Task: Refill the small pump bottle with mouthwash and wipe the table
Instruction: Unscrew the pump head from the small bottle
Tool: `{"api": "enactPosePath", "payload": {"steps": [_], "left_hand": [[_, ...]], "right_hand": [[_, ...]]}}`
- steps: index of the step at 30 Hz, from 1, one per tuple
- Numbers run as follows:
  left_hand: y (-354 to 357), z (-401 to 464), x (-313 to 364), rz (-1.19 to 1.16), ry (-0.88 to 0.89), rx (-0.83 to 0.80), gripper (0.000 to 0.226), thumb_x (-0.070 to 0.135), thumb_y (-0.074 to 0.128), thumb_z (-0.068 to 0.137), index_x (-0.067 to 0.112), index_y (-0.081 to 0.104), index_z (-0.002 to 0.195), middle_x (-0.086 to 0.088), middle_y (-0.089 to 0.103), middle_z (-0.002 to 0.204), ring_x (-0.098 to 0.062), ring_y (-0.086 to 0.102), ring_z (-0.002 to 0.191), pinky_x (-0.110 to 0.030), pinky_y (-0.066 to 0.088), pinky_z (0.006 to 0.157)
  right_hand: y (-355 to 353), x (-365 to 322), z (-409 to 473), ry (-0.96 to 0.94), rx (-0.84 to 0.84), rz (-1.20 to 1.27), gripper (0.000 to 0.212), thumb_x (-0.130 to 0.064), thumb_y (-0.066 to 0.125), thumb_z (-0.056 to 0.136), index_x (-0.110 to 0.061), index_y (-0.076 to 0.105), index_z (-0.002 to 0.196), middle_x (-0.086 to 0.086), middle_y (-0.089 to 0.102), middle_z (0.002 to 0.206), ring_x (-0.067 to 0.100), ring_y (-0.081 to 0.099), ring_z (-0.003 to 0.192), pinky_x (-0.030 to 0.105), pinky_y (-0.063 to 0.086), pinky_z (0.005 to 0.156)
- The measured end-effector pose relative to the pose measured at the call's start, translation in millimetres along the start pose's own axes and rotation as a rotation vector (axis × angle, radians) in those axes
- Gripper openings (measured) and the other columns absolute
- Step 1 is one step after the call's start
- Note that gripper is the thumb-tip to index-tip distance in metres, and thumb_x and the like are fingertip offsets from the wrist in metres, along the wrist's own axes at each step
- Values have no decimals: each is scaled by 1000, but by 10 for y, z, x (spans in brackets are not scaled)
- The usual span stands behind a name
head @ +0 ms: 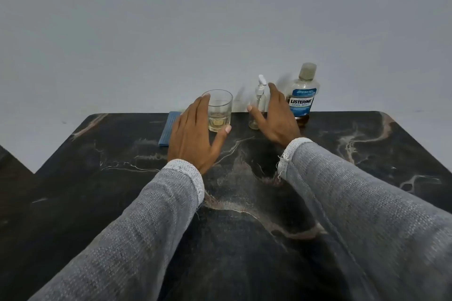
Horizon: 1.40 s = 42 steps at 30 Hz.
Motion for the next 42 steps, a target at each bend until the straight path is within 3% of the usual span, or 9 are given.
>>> {"api": "enactPosePath", "payload": {"steps": [9,15,21,28,33,37,42], "left_hand": [[12,-9,-125,5,0,49,73,55,52,90,17,28,148,-6,41,152,-27,44,136,-33,26,106],[-31,-62,-90,-29,-22,60,72,56,51,90,19,27,148,-4,40,152,-27,44,136,-33,26,104],[-133,-195,-31,-162,-68,39,64,49,53,92,21,30,146,-2,39,152,-25,43,136,-33,32,102],[-378,-775,176,-387,-223,35,51,41,56,93,24,42,139,2,39,151,-19,40,136,-36,36,105],[-591,-1144,198,-501,-222,38,34,29,59,94,17,56,126,0,55,131,-15,54,120,-37,47,100],[-563,-1373,178,-634,-291,-32,28,26,59,94,18,59,122,3,63,122,-9,62,108,-25,52,90],[-468,-1515,213,-699,-343,-57,29,27,58,95,19,60,123,8,64,120,-2,60,108,-29,50,95]], "right_hand": [[103,32,147,58,9,85,76,-40,63,90,-21,17,147,11,46,144,33,52,125,53,45,101],[67,16,92,104,10,134,62,-21,64,92,-17,29,143,12,56,135,30,58,118,46,48,100],[-129,-175,-296,54,46,292,53,-27,65,92,-17,39,137,9,58,130,24,59,112,43,53,95],[-265,-454,-1148,-20,-28,424,52,-37,66,90,-26,41,135,-4,60,124,10,60,105,28,53,89],[-316,-583,-1717,-89,-31,462,49,-35,67,89,-33,42,131,-13,59,118,1,60,103,18,51,84],[-307,-597,-1994,-85,-29,481,51,-34,67,89,-35,39,133,-14,56,122,-1,59,104,9,47,80],[-176,-515,-2199,-32,-28,510,55,-30,67,90,-26,40,138,-1,54,134,10,57,113,27,51,92]]}}
Point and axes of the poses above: each hand's wrist, its own z-axis towards the middle knuckle, its own y-axis out of the palm, x = y × z, the point moved 8 cm from there along z, towards the middle knuckle
